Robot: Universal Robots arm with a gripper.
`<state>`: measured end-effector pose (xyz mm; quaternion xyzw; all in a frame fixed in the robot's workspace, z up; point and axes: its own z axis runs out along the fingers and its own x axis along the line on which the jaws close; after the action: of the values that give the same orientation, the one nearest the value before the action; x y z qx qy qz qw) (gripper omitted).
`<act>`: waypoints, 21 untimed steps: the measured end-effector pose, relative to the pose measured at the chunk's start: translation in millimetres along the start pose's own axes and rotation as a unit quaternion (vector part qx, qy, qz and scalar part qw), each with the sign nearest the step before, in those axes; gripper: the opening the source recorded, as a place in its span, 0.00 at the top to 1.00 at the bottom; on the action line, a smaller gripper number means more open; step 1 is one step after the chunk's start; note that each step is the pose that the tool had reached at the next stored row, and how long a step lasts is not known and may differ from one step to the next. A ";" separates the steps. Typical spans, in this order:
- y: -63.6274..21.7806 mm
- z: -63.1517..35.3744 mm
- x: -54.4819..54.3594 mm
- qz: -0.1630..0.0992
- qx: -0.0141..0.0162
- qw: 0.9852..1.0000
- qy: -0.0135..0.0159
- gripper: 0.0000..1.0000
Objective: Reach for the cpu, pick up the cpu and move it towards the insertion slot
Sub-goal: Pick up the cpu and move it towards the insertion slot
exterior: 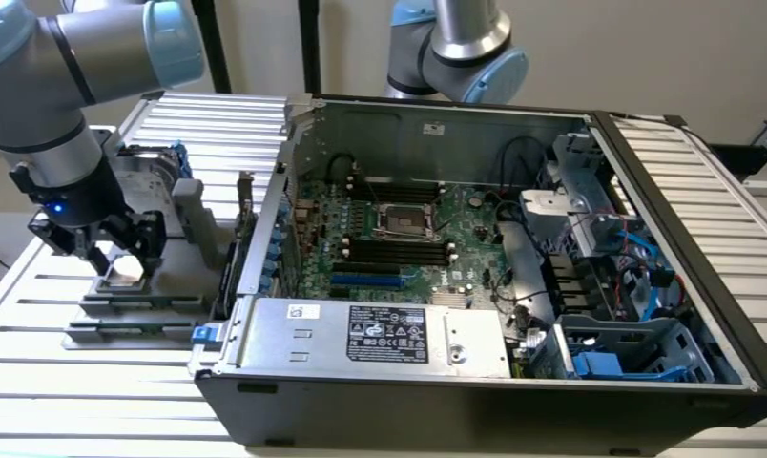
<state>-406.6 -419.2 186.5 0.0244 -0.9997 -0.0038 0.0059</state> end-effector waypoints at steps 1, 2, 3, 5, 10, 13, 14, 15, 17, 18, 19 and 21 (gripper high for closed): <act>0.0 0.1 0.0 0.000 0.000 1.000 0.000 0.35; 0.0 0.2 0.0 0.000 0.000 1.000 0.000 0.35; 0.0 0.3 0.0 0.000 0.000 1.000 0.000 0.35; 0.0 0.3 0.0 0.000 0.000 1.000 0.000 0.35; 0.1 0.4 0.0 0.000 0.000 1.000 0.000 0.44; 0.1 0.4 0.0 0.000 0.000 1.000 0.000 0.45; 0.1 0.4 0.0 0.000 0.000 1.000 0.000 0.46; 0.1 0.1 0.0 0.000 0.000 1.000 0.000 0.46; 0.1 -2.0 -0.1 0.000 0.000 1.000 0.000 0.46; 0.1 -4.1 0.0 0.000 0.000 1.000 0.000 0.46; 0.1 -6.0 0.0 0.000 0.000 1.000 0.000 0.46; 0.0 -10.9 0.1 0.000 0.000 1.000 0.000 0.46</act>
<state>-406.6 -419.3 197.4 0.0244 -0.9997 -0.0037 0.0059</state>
